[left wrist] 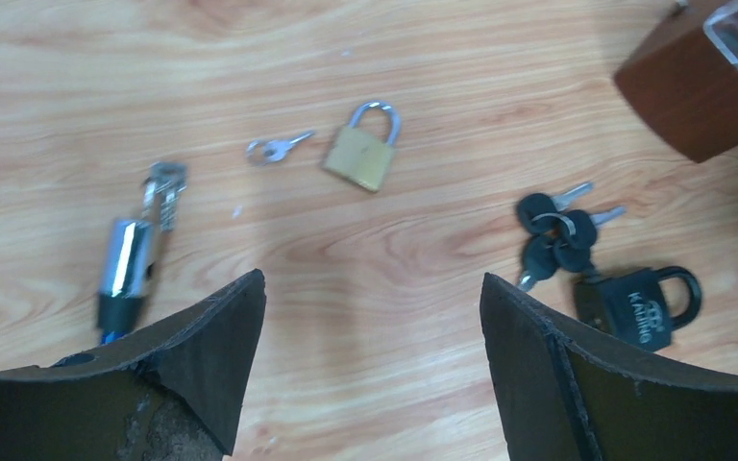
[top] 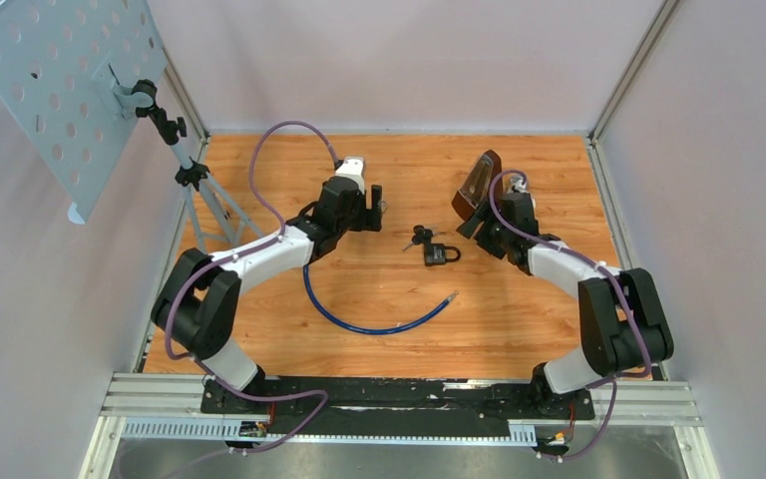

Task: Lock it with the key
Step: Place the key at the center of the board.

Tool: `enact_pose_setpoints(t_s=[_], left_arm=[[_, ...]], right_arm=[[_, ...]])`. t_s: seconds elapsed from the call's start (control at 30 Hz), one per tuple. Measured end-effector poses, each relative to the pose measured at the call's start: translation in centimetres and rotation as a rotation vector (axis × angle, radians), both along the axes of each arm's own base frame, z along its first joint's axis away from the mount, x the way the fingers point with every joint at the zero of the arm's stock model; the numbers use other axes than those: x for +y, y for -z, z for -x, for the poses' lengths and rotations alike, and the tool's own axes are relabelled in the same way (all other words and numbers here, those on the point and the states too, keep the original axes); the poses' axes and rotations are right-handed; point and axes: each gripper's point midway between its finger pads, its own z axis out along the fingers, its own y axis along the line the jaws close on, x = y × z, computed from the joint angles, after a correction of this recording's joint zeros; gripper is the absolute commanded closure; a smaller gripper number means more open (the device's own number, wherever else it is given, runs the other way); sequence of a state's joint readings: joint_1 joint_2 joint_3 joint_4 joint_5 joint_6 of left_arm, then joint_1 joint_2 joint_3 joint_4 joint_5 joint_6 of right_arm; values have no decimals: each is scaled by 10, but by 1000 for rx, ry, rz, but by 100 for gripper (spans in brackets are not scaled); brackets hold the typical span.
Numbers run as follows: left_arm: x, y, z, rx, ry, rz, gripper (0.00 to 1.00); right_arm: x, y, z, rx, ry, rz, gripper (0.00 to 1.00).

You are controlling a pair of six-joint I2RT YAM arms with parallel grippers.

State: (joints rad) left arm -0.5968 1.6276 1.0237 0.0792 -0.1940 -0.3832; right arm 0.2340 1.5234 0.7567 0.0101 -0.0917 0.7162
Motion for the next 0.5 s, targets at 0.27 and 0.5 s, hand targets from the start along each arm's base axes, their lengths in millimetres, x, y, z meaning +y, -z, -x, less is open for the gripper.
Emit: enact_pose_setpoints(t_s=[0.27,0.5], left_arm=[[61,2,11,38,-145,-129,0],[99,33,4,156,-238,-290,5]], right_arm=[[-10,-26,0,-23,74,54,46],[7,-21,8,22,70,50,49]])
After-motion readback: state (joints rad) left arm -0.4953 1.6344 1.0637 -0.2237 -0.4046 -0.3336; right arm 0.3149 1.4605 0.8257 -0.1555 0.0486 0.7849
